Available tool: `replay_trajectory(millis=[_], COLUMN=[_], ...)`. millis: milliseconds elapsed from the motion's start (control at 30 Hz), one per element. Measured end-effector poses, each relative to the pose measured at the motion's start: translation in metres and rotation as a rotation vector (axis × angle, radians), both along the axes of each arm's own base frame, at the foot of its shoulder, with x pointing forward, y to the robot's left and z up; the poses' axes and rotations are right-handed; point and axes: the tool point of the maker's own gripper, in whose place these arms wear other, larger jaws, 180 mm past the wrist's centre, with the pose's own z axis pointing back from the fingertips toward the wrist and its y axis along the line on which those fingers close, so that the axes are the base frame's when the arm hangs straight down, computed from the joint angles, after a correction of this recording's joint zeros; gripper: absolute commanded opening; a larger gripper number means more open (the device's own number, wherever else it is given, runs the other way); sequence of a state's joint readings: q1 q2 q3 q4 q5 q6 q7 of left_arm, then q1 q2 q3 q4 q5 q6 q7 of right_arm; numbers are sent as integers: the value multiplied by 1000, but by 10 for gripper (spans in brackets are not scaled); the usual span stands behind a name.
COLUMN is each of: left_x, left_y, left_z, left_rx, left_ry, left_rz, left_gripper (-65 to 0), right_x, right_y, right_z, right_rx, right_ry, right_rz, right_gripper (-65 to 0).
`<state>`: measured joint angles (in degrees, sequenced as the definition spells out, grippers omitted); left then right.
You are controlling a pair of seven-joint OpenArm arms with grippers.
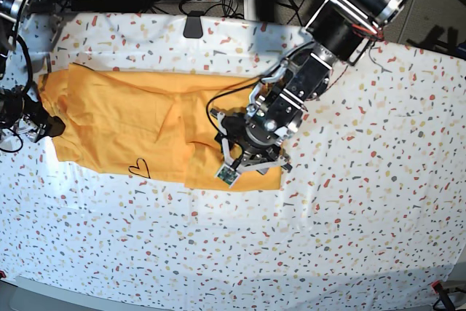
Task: Fold the T-shirt properly
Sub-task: 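Grasp the shirt end nearest the right gripper with the right gripper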
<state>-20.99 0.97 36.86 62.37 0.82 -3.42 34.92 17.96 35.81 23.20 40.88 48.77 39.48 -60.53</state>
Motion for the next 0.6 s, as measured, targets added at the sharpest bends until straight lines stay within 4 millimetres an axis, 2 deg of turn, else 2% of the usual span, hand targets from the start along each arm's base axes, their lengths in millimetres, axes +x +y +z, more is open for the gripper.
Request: replay_trajectory(millis=[167, 600], left_x=[0, 0], left_y=[0, 0], left_z=[0, 0], left_rx=[0, 0], left_ry=[0, 0], left_rz=[0, 0], left_gripper=[-390, -390], right_x=[-3, -3], right_y=[23, 31], right_z=[6, 9], right_rx=[132, 172], right_ry=[7, 3], right_rz=[26, 38], right_gripper=[-179, -179])
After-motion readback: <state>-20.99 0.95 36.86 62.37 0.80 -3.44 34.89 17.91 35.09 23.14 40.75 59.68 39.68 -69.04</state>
